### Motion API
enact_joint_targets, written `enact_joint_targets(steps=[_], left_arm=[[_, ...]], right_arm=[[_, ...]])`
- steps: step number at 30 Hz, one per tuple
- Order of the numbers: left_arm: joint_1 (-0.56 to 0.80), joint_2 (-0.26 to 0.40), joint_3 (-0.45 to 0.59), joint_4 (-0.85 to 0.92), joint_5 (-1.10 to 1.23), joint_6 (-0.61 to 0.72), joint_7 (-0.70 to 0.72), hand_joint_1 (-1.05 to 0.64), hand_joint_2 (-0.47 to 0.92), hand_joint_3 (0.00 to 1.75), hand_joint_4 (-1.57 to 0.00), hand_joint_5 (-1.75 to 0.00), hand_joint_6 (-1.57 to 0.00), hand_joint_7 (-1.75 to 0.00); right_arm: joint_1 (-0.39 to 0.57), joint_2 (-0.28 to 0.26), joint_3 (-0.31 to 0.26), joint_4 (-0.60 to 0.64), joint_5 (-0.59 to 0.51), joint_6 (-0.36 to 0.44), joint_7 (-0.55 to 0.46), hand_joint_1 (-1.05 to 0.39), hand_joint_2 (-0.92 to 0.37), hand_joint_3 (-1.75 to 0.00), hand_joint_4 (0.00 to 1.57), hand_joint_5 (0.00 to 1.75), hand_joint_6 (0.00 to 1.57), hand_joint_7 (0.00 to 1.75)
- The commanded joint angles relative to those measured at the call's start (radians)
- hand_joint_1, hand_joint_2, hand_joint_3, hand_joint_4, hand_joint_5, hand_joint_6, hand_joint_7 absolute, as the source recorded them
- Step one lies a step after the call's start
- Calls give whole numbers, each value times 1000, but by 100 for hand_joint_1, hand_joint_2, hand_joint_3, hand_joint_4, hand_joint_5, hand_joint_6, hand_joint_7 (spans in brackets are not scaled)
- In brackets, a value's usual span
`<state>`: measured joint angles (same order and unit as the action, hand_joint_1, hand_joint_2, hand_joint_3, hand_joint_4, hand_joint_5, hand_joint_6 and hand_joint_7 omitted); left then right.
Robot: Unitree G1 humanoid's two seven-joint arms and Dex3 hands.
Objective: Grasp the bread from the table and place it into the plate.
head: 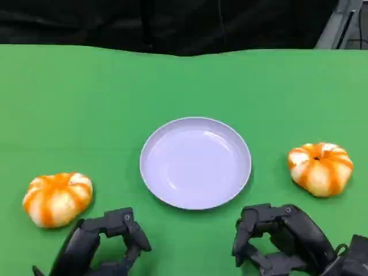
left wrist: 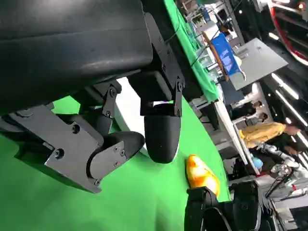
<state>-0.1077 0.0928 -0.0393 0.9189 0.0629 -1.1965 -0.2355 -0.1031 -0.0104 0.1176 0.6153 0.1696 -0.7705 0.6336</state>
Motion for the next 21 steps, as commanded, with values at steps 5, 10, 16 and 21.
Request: enact_joint_targets(steps=[5,10,16,21], left_arm=[[4,17,5,-1,13,-8,20,-7,60,101,-79,-150,-85,-125],[4,18,4,-1,16,-8,23,-7,60,102,-80,-149,-86,-124],[2,24,9,0,33,-9,40,-6,73,68,-87,-108,-94,-87],[3,26,10,-8,32,2,52,-12,92,16,-103,-38,-114,-11]], right_arm=[[5,-14,-7,-7,2,4,-4,14,-57,-111,91,142,90,114],[5,-14,-7,-7,2,4,-4,14,-57,-111,91,142,90,114],[0,-14,-8,1,2,-3,-4,14,-57,-111,90,142,90,115],[-2,-14,-9,3,2,-3,-3,13,-57,-111,90,142,90,114]])
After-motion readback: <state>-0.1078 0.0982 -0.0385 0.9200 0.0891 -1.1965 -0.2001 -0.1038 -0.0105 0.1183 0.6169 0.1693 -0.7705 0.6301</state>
